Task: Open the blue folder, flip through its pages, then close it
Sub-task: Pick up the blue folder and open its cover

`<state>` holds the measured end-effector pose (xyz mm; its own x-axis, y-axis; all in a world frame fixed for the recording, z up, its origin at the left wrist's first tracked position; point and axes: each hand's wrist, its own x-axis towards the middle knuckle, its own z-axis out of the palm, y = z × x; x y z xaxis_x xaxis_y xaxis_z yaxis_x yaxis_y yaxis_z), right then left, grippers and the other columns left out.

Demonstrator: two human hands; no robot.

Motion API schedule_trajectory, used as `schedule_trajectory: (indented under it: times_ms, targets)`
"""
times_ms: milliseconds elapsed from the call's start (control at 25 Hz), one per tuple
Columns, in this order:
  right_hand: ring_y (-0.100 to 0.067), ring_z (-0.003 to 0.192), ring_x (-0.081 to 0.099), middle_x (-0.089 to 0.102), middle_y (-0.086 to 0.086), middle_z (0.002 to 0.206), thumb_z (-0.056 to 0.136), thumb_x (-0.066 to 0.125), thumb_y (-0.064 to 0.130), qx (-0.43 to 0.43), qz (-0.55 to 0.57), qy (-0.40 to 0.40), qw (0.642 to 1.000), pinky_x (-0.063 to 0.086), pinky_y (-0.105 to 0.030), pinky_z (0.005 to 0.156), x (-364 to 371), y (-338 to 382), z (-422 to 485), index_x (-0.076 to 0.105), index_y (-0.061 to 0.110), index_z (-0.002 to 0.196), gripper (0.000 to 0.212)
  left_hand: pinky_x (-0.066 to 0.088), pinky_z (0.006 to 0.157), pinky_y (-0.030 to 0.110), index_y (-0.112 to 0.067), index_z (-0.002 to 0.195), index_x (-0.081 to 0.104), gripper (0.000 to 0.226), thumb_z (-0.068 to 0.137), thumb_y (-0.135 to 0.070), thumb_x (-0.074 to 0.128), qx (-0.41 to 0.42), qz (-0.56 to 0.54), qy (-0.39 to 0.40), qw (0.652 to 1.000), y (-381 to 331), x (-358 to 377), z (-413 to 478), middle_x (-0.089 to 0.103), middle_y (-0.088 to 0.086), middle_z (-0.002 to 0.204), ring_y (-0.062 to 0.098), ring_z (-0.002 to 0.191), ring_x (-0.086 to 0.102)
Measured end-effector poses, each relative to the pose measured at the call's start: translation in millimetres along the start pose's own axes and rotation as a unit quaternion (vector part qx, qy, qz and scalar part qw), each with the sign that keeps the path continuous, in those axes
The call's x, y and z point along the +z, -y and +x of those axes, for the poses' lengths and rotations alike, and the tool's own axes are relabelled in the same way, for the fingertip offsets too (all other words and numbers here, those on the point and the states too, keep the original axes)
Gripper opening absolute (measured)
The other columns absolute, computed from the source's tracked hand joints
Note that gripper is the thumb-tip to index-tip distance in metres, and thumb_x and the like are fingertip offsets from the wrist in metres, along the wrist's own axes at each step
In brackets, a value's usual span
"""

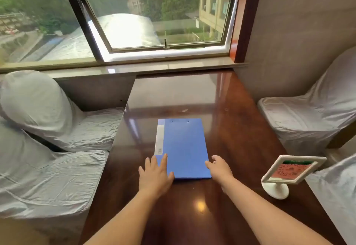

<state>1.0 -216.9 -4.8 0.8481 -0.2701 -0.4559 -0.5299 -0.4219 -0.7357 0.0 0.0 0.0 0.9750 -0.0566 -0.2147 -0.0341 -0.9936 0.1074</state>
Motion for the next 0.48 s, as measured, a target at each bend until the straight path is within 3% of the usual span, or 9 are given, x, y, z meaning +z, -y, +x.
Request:
schedule_trajectory:
  times_ms: [120, 280, 360, 400, 440, 480]
  targets:
    - [-0.030, 0.139, 0.043, 0.042, -0.009, 0.155, 0.100, 0.048, 0.030, 0.040, 0.019, -0.004, 0.999, 0.037, -0.040, 0.108, 14, -2, 11, 0.034, 0.009, 0.151, 0.057, 0.021, 0.113, 0.055, -0.028, 0.153, 0.006, 0.070, 0.092, -0.048, 0.033, -0.009, -0.012, 0.024, 1.000, 5, 9, 21, 0.014, 0.017, 0.160, 0.035, 0.146, 0.009]
    - [-0.030, 0.133, 0.048, 0.051, -0.010, 0.145, 0.102, 0.046, 0.028, 0.082, 0.050, -0.018, 0.995, 0.040, -0.039, 0.103, 27, -12, 25, 0.038, 0.006, 0.147, 0.051, 0.033, 0.108, 0.048, -0.026, 0.153, 0.008, 0.071, 0.091, -0.047, 0.035, -0.018, -0.075, 0.049, 0.996, 7, 22, 43, 0.016, 0.020, 0.157, 0.035, 0.141, 0.018]
    - [-0.029, 0.112, 0.058, 0.061, -0.010, 0.115, 0.102, 0.046, 0.025, 0.085, 0.060, -0.034, 0.994, 0.043, -0.037, 0.090, 29, -13, 29, 0.056, 0.009, 0.126, 0.031, 0.036, 0.106, 0.046, -0.024, 0.152, 0.009, 0.072, 0.091, -0.047, 0.038, -0.028, -0.132, 0.066, 0.989, 8, 30, 49, 0.016, 0.019, 0.156, 0.033, 0.140, 0.018]
    - [-0.024, 0.090, 0.059, 0.057, -0.006, 0.092, 0.101, 0.046, 0.024, 0.086, 0.061, -0.042, 0.994, 0.041, -0.035, 0.079, 30, -13, 30, 0.060, 0.016, 0.101, 0.016, 0.035, 0.107, 0.046, -0.024, 0.152, 0.008, 0.073, 0.091, -0.047, 0.040, -0.035, -0.153, 0.076, 0.985, 9, 34, 51, 0.013, 0.019, 0.157, 0.034, 0.142, 0.016]
    - [-0.019, 0.068, 0.049, 0.044, 0.000, 0.075, 0.101, 0.047, 0.022, 0.083, 0.070, -0.053, 0.993, 0.035, -0.033, 0.069, 33, -15, 35, 0.049, 0.021, 0.077, 0.024, 0.034, 0.108, 0.047, -0.024, 0.152, 0.008, 0.074, 0.090, -0.047, 0.041, -0.044, -0.162, 0.080, 0.983, 9, 38, 53, 0.010, 0.021, 0.158, 0.035, 0.143, 0.013]
    - [-0.017, 0.058, 0.033, 0.032, 0.002, 0.068, 0.100, 0.047, 0.021, 0.086, 0.059, -0.058, 0.993, 0.028, -0.032, 0.062, 33, -12, 35, 0.034, 0.022, 0.067, 0.036, 0.032, 0.109, 0.049, -0.023, 0.152, 0.008, 0.075, 0.090, -0.048, 0.042, -0.056, -0.161, 0.079, 0.982, 9, 41, 55, 0.008, 0.022, 0.159, 0.037, 0.144, 0.013]
